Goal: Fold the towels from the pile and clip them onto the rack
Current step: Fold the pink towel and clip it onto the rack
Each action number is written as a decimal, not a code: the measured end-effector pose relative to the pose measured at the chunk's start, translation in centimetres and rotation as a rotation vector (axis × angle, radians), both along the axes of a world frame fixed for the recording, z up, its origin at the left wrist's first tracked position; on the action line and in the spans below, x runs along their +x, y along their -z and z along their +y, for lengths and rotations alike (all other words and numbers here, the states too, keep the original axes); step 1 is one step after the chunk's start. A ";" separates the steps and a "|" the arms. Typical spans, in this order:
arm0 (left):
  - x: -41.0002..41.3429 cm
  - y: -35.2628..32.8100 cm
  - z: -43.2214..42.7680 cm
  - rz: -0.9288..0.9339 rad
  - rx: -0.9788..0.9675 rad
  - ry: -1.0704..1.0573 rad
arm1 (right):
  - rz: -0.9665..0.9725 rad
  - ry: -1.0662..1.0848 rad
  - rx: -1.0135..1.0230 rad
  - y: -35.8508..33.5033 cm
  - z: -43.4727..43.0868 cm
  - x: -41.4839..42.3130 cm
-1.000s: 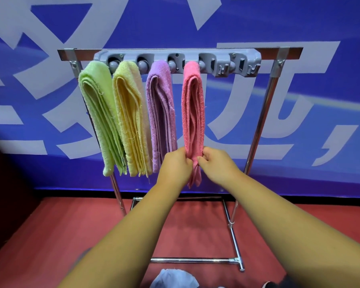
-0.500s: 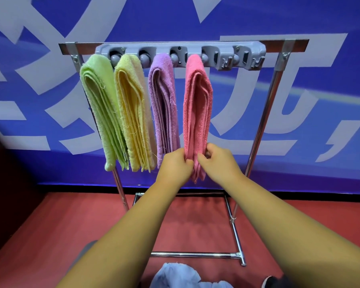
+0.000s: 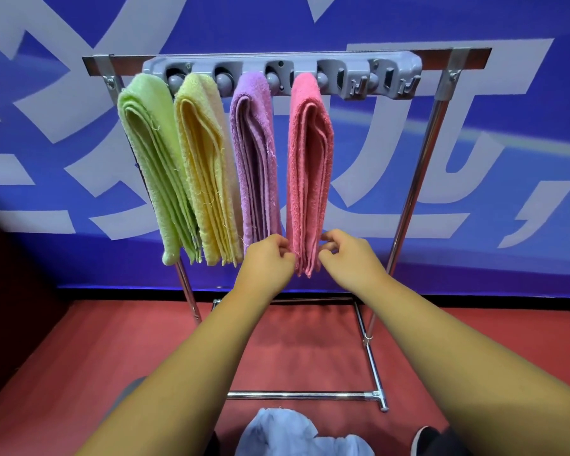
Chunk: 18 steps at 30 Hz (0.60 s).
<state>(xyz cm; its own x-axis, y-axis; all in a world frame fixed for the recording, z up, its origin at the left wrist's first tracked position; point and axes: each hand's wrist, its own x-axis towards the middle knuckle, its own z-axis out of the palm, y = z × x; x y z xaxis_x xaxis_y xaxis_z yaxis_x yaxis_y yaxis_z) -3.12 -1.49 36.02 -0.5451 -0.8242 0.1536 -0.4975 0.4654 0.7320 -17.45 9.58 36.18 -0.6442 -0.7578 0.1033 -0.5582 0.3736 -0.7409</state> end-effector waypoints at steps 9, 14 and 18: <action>-1.3 -10.0 0.5 0.193 -0.229 -0.032 | 0.097 0.012 -0.210 -9.2 -1.1 -0.2; -1.3 -12.0 0.2 0.199 -0.190 -0.042 | 0.088 0.012 -0.232 -11.6 -0.7 -0.1; -0.8 -10.4 -0.1 0.139 -0.174 -0.017 | 0.048 0.027 -0.205 -10.4 -0.2 -0.1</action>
